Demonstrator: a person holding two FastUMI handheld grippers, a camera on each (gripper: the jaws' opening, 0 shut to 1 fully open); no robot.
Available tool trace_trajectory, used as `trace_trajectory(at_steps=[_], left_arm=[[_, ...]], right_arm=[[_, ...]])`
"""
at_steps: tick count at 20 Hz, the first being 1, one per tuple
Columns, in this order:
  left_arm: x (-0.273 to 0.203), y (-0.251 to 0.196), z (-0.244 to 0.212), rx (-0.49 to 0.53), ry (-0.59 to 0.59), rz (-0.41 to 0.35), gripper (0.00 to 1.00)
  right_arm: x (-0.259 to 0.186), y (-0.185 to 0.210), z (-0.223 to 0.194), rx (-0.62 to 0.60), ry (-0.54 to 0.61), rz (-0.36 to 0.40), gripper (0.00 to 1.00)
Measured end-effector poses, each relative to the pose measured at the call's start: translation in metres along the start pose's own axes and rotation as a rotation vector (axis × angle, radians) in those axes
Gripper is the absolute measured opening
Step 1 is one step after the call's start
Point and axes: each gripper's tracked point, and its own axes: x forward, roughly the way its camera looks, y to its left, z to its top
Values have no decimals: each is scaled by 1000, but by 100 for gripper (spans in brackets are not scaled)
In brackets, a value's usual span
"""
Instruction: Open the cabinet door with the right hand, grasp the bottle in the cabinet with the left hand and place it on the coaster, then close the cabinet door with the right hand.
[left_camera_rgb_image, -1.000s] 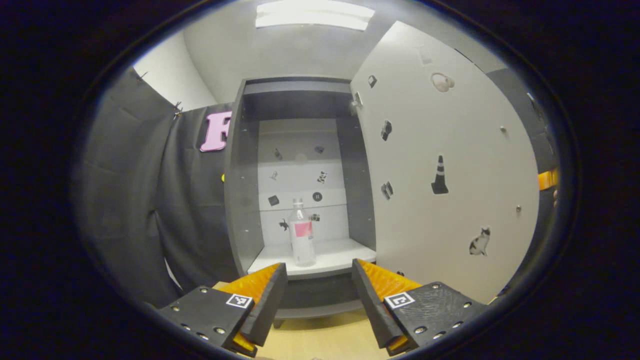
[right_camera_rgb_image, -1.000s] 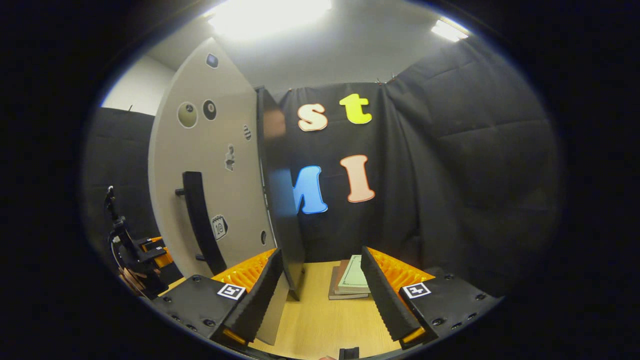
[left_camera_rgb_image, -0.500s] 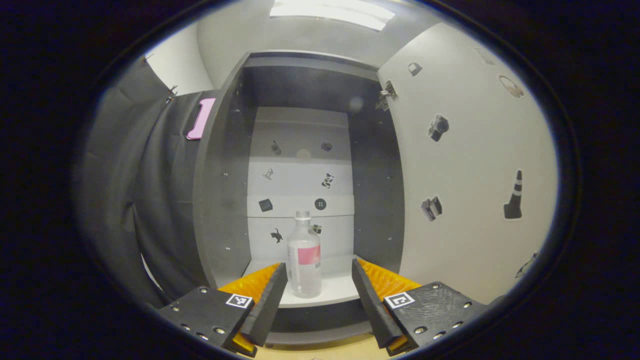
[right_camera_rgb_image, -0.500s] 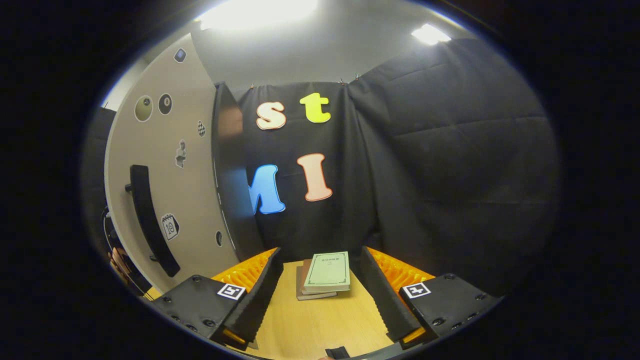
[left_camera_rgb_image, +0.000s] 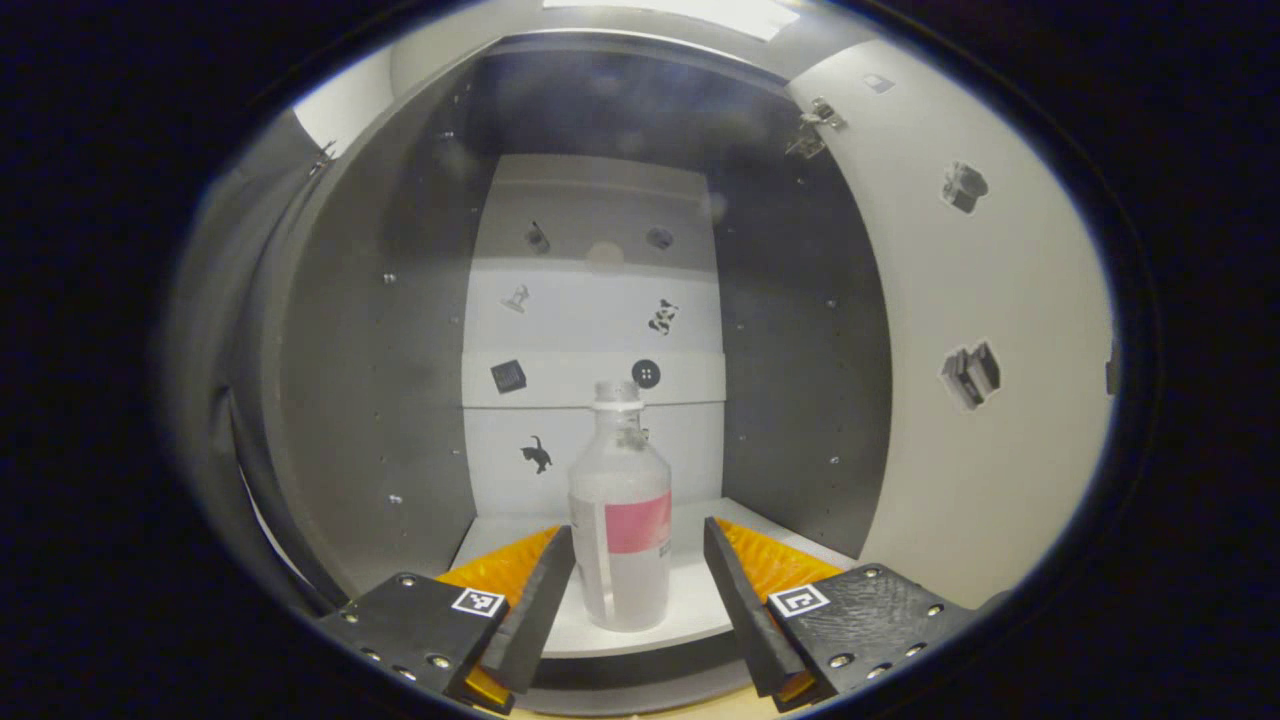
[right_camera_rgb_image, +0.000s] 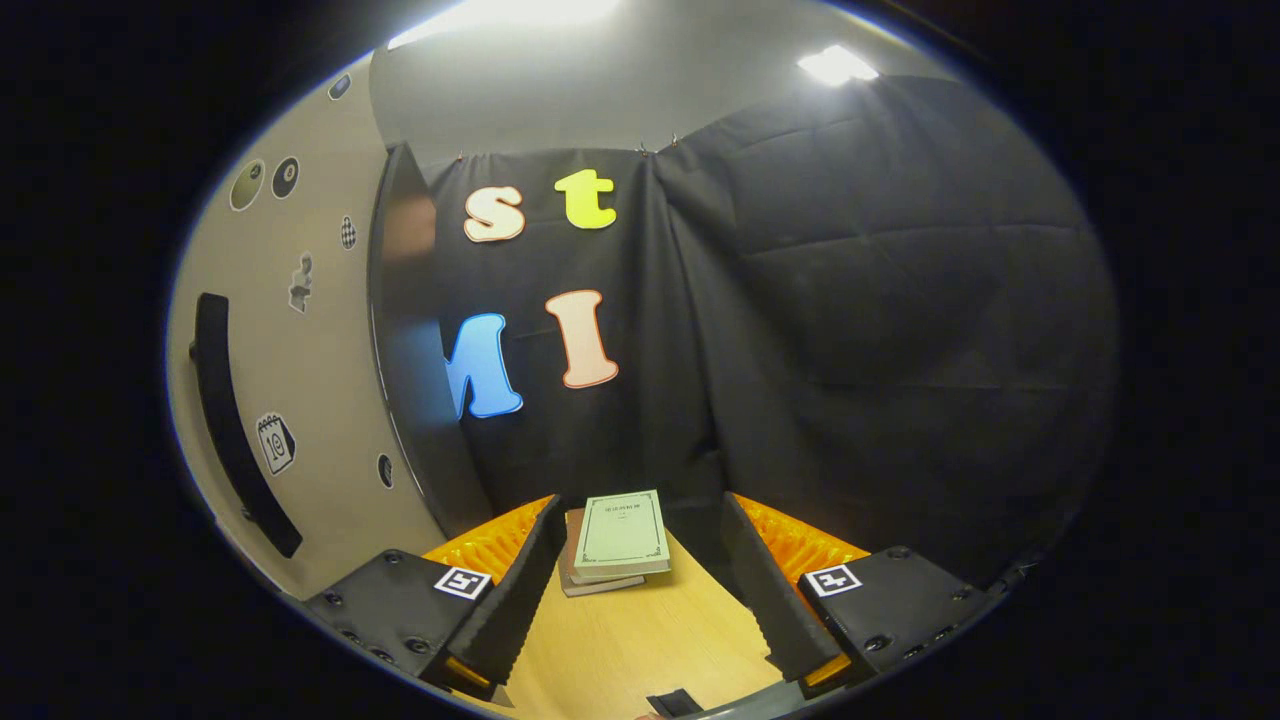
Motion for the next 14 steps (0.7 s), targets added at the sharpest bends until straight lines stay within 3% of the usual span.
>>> trace_trajectory(at_steps=[13,14], left_arm=[[30,14,-11,-13,-1,-25,80],[27,14,-11,-21,-2,-28,74]], right_arm=[[11,15,-10,-48,40,-25,98],[11,15,-10,-47,40,-22,98]])
